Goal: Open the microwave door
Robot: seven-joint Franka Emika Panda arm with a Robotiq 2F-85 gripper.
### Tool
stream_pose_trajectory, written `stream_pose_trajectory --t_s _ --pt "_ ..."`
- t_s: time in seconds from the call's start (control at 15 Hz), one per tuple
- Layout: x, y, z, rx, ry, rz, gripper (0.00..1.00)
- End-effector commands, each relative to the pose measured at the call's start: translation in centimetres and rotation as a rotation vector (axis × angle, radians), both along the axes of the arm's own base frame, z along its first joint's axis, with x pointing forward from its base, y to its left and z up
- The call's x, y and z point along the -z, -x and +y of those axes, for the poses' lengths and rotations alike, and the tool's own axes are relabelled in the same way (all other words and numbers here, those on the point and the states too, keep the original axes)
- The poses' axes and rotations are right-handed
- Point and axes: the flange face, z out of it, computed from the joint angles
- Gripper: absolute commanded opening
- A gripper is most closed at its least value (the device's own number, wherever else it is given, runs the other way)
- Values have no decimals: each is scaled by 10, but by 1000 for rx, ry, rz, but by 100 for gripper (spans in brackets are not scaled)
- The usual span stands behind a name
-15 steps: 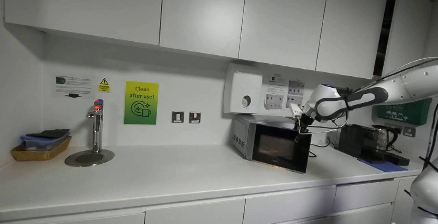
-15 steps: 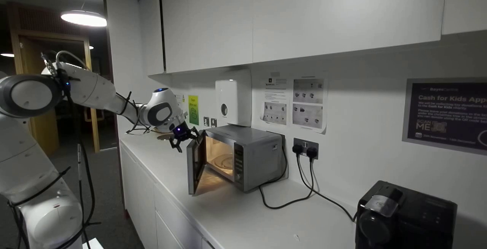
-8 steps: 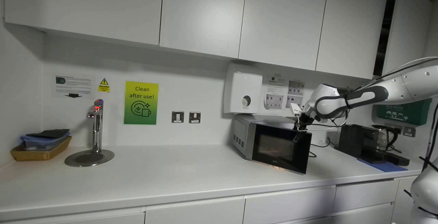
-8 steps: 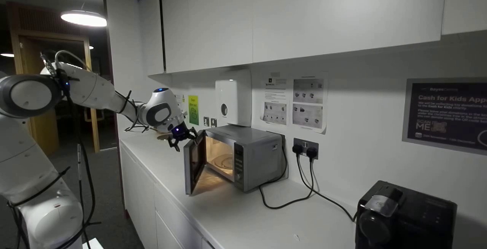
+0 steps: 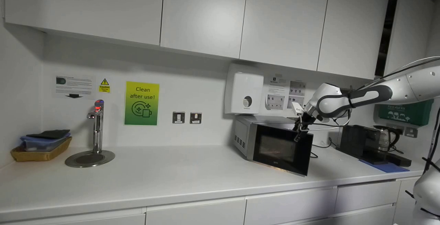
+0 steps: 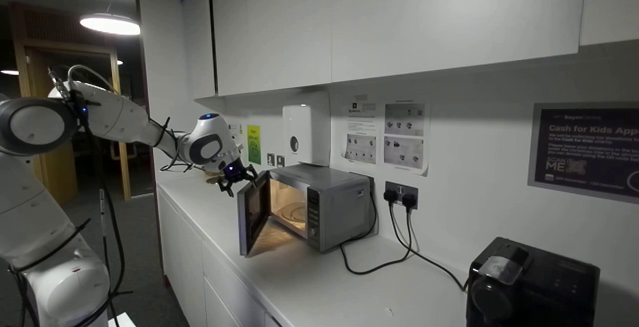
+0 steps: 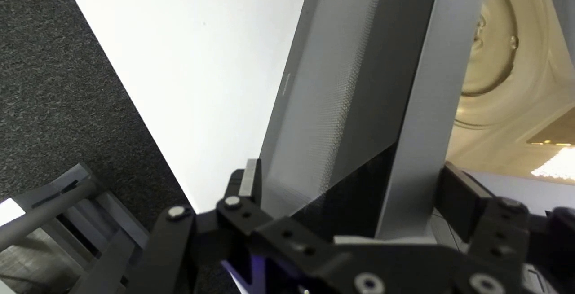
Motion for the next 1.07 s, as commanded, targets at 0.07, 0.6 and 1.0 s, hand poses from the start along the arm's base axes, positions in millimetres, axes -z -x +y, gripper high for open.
stream_pose_trajectory --t_s 0.07,0.6,1.0 --pt "0 0 -1 0 -1 2 100" --pt "0 -3 1 28 -14 14 100" --pt "-11 -3 6 170 -54 38 100"
